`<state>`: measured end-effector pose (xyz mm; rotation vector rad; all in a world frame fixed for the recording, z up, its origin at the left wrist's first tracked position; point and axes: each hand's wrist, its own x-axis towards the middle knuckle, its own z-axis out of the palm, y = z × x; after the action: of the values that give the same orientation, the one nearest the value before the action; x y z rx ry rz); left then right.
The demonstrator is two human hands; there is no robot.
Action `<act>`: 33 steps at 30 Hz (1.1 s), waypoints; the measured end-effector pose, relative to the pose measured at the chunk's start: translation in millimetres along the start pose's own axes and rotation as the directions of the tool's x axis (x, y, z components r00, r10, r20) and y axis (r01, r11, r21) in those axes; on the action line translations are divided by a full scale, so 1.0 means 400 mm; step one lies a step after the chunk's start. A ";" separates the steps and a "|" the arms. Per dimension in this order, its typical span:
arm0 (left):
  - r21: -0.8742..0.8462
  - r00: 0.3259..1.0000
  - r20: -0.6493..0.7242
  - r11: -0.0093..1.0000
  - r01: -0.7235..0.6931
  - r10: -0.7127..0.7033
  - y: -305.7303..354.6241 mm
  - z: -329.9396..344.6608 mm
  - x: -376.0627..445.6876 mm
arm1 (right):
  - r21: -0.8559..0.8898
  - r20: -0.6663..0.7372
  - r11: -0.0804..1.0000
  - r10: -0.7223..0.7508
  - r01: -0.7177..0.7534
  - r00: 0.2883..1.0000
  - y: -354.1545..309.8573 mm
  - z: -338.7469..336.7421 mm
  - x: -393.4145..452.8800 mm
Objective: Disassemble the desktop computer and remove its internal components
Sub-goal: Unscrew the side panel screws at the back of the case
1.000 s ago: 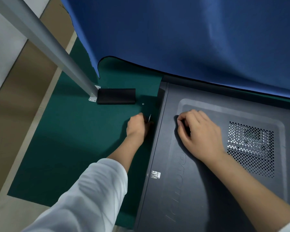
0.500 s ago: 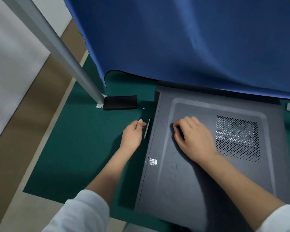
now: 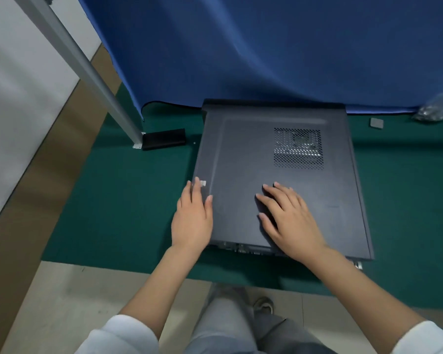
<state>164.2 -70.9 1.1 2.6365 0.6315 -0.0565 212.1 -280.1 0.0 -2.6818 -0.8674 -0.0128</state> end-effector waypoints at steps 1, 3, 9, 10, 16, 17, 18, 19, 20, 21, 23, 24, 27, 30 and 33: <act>0.125 0.997 -0.015 0.990 -0.067 0.069 0.000 0.003 -0.024 | -0.007 0.034 1.000 -0.015 0.015 0.999 0.001 -0.005 -0.029; 0.272 0.983 0.013 0.945 -0.182 0.186 0.002 0.008 -0.060 | -0.049 0.107 0.998 -0.043 0.048 0.993 0.001 -0.014 -0.077; 0.450 0.834 0.275 0.702 -0.552 0.479 0.016 0.032 -0.119 | -0.210 0.319 0.972 -0.031 0.102 0.947 -0.019 -0.024 -0.113; 0.464 0.808 0.307 0.662 -0.588 0.503 0.021 0.034 -0.121 | -0.239 0.341 0.966 -0.011 0.098 0.940 -0.029 -0.025 -0.108; 0.428 0.721 0.372 0.582 -0.692 0.584 0.089 0.045 -0.110 | -0.412 0.426 0.903 0.071 0.123 0.902 -0.097 -0.038 -0.083; 0.425 0.727 0.368 0.591 -0.686 0.580 0.103 0.052 -0.110 | -0.429 0.423 0.896 0.087 0.115 0.902 -0.107 -0.036 -0.083; 0.425 0.740 0.354 0.607 -0.671 0.571 0.114 0.059 -0.111 | -0.445 0.416 0.890 0.108 0.099 0.903 -0.119 -0.032 -0.084; 0.425 0.757 0.333 0.627 -0.653 0.562 0.120 0.066 -0.112 | -0.466 0.405 0.882 0.133 0.079 0.905 -0.131 -0.026 -0.085; 0.423 0.773 0.309 0.648 -0.633 0.554 0.122 0.071 -0.114 | -0.486 0.389 0.872 0.157 0.058 0.908 -0.142 -0.019 -0.087; 0.419 0.785 0.289 0.665 -0.618 0.547 0.122 0.076 -0.115 | -0.502 0.372 0.864 0.176 0.038 0.911 -0.151 -0.011 -0.088; 0.412 0.793 0.276 0.678 -0.609 0.544 0.116 0.082 -0.115 | -0.510 0.342 0.860 0.200 0.003 0.918 -0.161 0.006 -0.089; 0.409 0.790 0.280 0.677 -0.613 0.546 0.114 0.084 -0.114 | -0.513 0.331 0.859 0.207 -0.009 0.921 -0.162 0.013 -0.089; 0.407 0.779 0.281 0.666 -0.625 0.560 0.114 0.085 -0.117 | -0.507 0.303 0.862 0.213 -0.032 0.929 -0.160 0.026 -0.090; 0.402 0.776 0.260 0.667 -0.628 0.574 0.112 0.092 -0.119 | -0.512 0.292 0.858 0.217 -0.039 0.932 -0.159 0.031 -0.093; 0.389 0.772 0.243 0.670 -0.633 0.588 0.102 0.099 -0.121 | -0.499 0.297 0.865 0.217 -0.043 0.930 -0.156 0.026 -0.098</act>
<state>140.9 -140.6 -12.2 3.1274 -0.3947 -0.1443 143.5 -251.6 4.7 -3.2846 -0.8647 0.3252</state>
